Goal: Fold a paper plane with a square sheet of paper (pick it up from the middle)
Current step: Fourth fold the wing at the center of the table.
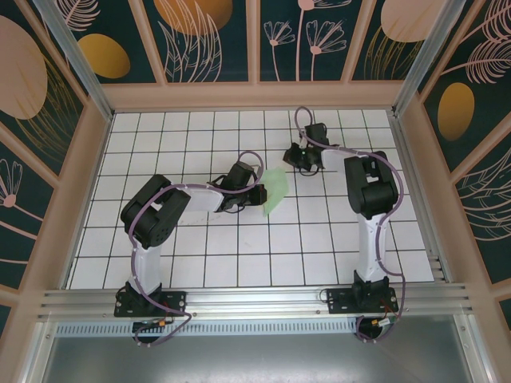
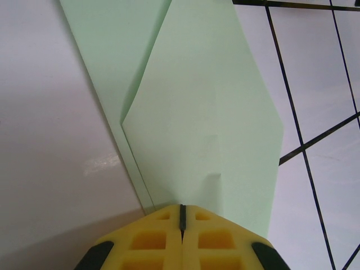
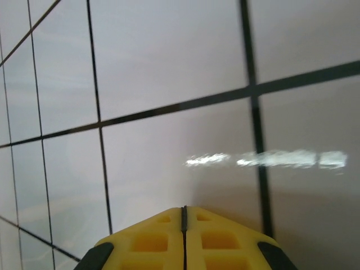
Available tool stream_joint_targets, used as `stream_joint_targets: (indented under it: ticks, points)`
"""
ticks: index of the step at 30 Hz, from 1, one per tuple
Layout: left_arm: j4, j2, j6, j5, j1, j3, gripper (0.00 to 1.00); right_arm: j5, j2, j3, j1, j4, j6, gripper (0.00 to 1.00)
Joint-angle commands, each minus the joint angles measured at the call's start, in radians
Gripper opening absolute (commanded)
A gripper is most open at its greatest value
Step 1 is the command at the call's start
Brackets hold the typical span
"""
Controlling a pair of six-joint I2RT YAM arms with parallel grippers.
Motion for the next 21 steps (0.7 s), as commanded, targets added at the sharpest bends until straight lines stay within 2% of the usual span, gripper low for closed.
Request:
stream_joint_targets:
  ticks: [1,6,10,21]
  points:
    - [-0.297,0.074,0.009,-0.089,0.016,-0.074,0.0,0.015,-0.118,-0.07,0.006,0.013,-0.011,0.07]
    - [-0.276,0.055,-0.011,-0.083,0.015,-0.073,0.0,-0.123,-0.226,-0.285,0.061,0.114,0.057,0.08]
    - [-0.269,0.038,-0.019,-0.08,0.015,-0.073,0.0,-0.168,-0.263,-0.381,0.126,0.161,0.094,0.08]
    - [-0.259,0.024,-0.027,-0.068,0.017,-0.073,0.0,-0.119,-0.228,-0.417,0.156,0.124,0.106,0.06]
